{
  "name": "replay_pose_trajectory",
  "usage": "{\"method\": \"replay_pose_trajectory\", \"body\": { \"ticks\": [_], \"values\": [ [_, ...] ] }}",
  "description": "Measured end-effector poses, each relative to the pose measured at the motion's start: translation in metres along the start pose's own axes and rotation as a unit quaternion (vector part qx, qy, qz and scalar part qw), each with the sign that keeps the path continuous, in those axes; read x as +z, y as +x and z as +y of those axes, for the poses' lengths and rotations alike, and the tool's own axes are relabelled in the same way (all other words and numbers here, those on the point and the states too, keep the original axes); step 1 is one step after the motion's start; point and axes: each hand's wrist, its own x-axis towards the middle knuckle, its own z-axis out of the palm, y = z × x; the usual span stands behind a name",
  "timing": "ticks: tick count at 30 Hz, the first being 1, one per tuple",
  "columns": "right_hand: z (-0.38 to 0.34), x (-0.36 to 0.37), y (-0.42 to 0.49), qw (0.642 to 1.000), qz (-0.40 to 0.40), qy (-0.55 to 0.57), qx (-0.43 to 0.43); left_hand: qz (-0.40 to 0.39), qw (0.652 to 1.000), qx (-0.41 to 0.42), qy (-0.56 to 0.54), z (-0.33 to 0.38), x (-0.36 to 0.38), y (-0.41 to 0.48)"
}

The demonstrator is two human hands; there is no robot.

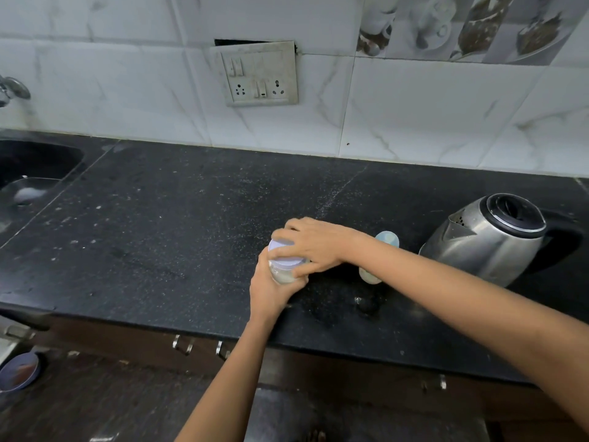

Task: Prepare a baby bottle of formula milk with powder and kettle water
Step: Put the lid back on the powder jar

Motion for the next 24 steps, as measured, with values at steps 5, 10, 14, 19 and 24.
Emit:
{"method": "replay_pose_trajectory", "body": {
  "ticks": [5, 10, 14, 19, 24],
  "values": [
    [-0.005, 0.021, 0.007, 0.995, -0.023, 0.040, 0.091, 0.009, 1.000, -0.009, -0.022, -0.001, 0.005, -0.001],
    [-0.035, 0.029, 0.018, 0.966, -0.009, 0.054, 0.254, 0.035, 0.998, -0.036, -0.044, 0.004, 0.013, -0.003],
    [-0.063, 0.035, 0.031, 0.909, 0.041, 0.097, 0.404, 0.066, 0.995, -0.068, -0.015, 0.011, 0.020, -0.001],
    [-0.065, 0.040, 0.004, 0.793, 0.198, 0.375, 0.437, 0.027, 0.998, -0.009, -0.047, 0.001, 0.011, -0.001],
    [-0.104, 0.090, -0.072, 0.755, 0.328, 0.392, 0.411, -0.002, 0.999, 0.025, -0.023, -0.017, 0.005, 0.008]
  ]
}}
